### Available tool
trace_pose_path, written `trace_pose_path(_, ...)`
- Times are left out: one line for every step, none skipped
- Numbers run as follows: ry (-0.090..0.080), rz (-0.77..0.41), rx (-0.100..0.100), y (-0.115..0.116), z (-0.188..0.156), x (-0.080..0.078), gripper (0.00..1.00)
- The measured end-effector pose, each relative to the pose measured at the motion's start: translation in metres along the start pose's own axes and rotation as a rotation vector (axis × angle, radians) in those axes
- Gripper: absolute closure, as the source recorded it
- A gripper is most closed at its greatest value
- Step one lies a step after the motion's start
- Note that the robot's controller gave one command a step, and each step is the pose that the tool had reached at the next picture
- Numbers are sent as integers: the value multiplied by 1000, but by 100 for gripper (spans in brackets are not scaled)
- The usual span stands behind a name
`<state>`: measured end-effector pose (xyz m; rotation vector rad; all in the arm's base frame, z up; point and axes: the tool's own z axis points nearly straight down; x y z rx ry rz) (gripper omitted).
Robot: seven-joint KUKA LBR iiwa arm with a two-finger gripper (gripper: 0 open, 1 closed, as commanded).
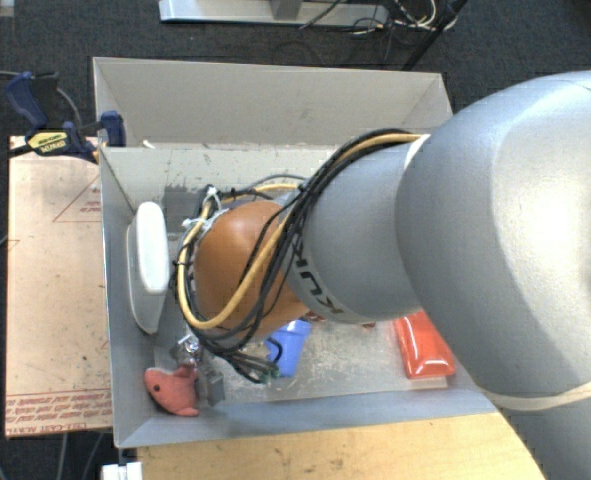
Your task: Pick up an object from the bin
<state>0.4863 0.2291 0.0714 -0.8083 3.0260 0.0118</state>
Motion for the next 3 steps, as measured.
trace_pose_path(-3,-26,-1,-15,-124,-17,100)
trace_pose_path(-3,-26,-1,-14,-124,-17,100)
trace_pose_path(-7,-51,-1,-23,-239,-14,100)
